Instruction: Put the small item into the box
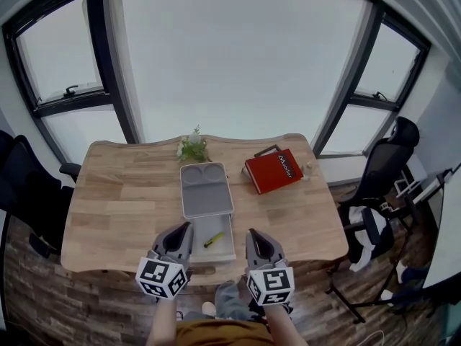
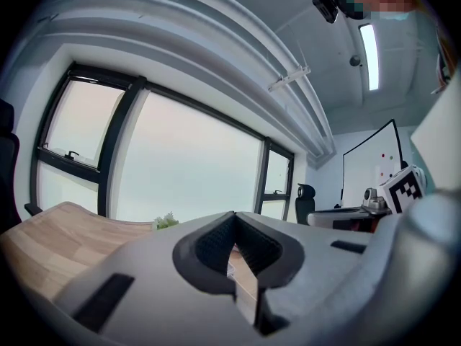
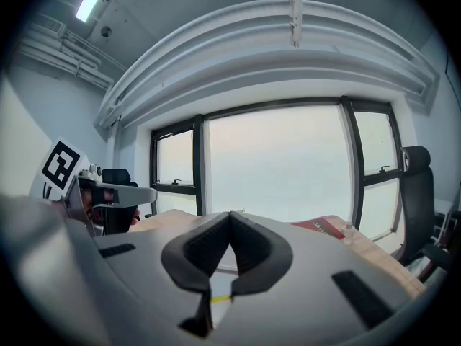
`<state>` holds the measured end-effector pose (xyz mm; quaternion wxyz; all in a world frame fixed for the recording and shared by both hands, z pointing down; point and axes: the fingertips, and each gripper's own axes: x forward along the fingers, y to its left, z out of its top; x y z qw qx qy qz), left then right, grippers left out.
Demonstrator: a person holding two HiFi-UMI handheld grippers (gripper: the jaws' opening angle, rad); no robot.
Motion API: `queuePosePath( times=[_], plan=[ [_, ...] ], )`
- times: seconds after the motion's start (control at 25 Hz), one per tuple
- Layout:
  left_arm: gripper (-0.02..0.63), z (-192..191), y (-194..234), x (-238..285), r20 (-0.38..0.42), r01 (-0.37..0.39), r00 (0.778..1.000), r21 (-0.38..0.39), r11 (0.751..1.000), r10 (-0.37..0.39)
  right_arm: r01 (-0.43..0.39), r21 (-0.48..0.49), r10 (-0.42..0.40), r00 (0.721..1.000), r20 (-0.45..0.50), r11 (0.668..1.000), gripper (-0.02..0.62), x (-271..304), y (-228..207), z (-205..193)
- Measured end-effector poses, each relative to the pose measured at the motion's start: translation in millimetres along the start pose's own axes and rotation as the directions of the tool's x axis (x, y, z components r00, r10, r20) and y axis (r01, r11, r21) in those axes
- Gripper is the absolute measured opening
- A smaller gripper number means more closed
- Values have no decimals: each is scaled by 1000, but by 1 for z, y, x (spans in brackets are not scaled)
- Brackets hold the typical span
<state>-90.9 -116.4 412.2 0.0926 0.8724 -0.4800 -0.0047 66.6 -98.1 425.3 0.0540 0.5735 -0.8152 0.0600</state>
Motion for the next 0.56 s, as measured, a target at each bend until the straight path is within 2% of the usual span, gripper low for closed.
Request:
queuePosePath(
  times=[0.32, 0.56],
  plan=[
    [5, 1, -4, 7, -4, 11, 1000, 8, 1000, -11, 6, 0, -6, 1000, -3, 1000, 3, 0, -11, 1],
    [5, 2, 8, 11, 3, 3, 1000, 4, 1000, -3, -10, -14, 10, 1000, 2, 1000, 3, 10, -10, 4]
  ],
)
